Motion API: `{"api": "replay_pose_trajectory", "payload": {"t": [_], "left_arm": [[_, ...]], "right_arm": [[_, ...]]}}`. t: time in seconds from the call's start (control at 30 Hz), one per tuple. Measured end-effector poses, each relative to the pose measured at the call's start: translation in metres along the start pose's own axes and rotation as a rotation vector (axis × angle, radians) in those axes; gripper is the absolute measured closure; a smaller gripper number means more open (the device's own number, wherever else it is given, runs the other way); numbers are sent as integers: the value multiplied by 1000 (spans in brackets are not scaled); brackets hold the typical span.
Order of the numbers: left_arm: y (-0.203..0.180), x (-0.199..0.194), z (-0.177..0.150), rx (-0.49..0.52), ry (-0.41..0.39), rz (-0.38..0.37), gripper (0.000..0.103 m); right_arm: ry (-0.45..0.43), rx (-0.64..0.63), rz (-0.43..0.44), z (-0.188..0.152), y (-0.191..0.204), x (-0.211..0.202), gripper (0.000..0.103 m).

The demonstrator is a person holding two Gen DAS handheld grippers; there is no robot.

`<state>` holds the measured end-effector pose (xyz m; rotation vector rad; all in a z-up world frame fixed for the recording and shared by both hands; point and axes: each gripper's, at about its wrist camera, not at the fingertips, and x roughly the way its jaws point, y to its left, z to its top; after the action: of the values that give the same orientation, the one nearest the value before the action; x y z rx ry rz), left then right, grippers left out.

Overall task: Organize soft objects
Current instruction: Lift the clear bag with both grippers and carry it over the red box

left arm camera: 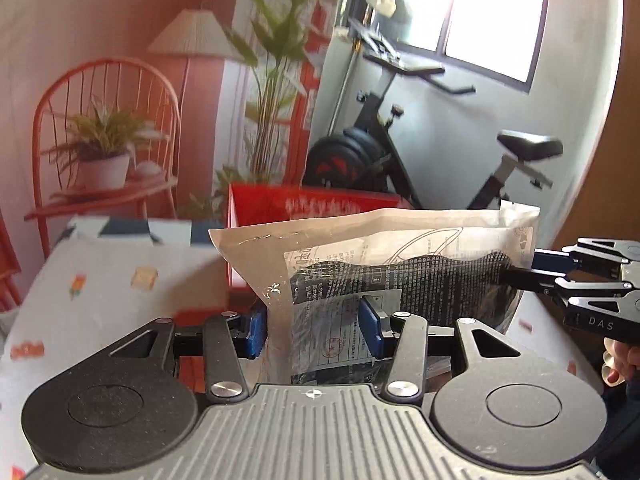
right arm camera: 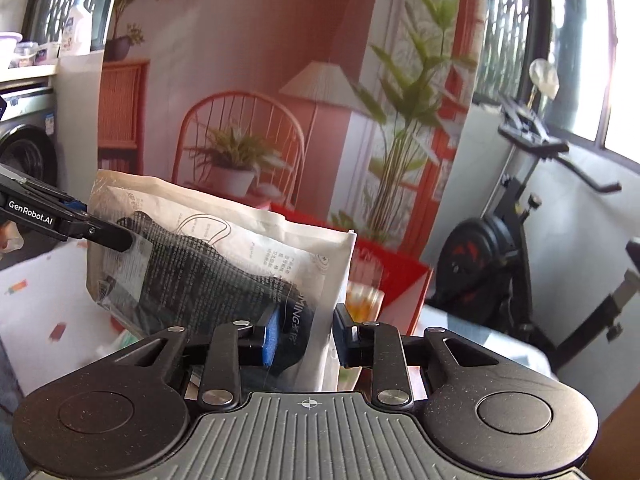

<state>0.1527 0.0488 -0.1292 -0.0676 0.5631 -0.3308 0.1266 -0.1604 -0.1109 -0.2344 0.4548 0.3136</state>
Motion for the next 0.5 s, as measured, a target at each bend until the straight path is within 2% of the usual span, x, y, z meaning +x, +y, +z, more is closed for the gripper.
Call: {"api": "replay_pose_trajectory", "payload": {"t": [0.17,0.27,0.37,0.5], "left_arm": [[-7,16,54,24,-122,11,53],[-9,38,80,-3,-147,25,53],[-13,63,95,7,-132,56,53],[-12,101,100,19,-28,71,53]], "right_arm": [[-80,-58,-92,48,-27,25,77],[-95,-55,-127,67,-44,47,77],[-84,-16,-137,78,-64,74,77],[-7,77,-111,68,-86,111,77]]}}
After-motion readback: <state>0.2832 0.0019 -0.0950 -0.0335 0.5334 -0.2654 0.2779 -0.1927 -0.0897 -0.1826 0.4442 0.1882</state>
